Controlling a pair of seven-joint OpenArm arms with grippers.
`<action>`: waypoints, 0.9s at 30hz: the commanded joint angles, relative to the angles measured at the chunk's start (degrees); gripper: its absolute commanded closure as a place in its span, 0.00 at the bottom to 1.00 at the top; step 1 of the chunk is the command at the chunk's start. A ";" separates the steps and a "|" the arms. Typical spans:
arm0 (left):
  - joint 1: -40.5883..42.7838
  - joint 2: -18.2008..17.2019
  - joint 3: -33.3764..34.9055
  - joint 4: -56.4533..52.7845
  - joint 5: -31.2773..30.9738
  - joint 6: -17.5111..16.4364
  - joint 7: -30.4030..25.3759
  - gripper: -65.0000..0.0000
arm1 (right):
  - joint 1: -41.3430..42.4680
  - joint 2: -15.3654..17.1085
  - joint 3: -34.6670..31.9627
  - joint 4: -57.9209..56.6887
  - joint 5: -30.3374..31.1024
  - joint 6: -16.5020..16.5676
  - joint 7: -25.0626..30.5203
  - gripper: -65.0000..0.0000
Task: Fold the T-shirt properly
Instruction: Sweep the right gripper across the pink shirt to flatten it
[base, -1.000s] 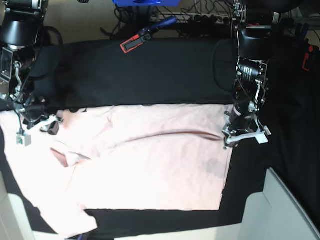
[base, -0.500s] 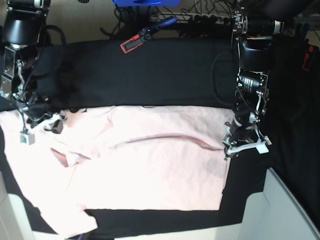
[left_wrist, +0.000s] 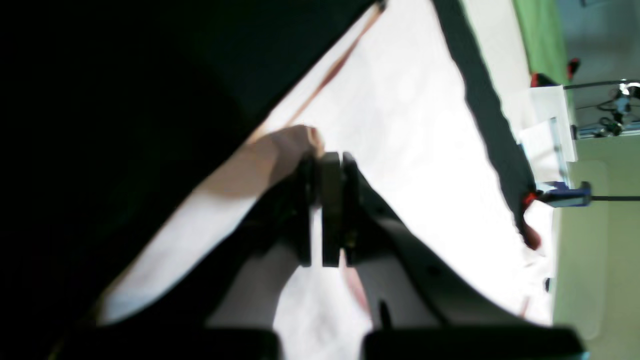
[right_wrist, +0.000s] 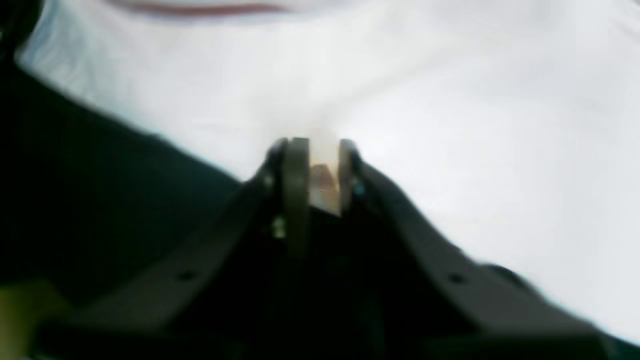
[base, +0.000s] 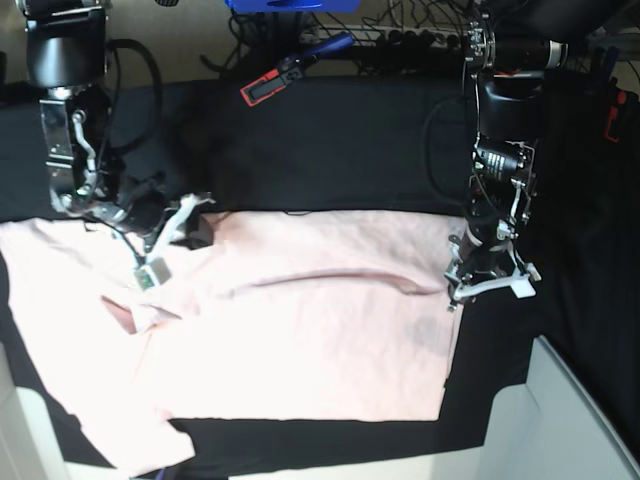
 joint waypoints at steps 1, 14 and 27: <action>-1.37 -0.47 -0.14 0.51 -0.16 -0.93 -0.62 1.00 | 2.17 0.35 -0.89 0.59 0.86 0.36 1.19 0.98; -1.19 -0.56 -0.05 0.94 -0.16 -0.93 -0.62 1.00 | 15.80 -7.21 -4.76 -16.11 0.95 0.36 -3.64 1.00; -1.37 -0.47 -0.14 1.03 -0.16 -0.93 -0.62 1.00 | 26.26 -12.31 -4.76 -38.09 0.86 0.36 1.99 1.00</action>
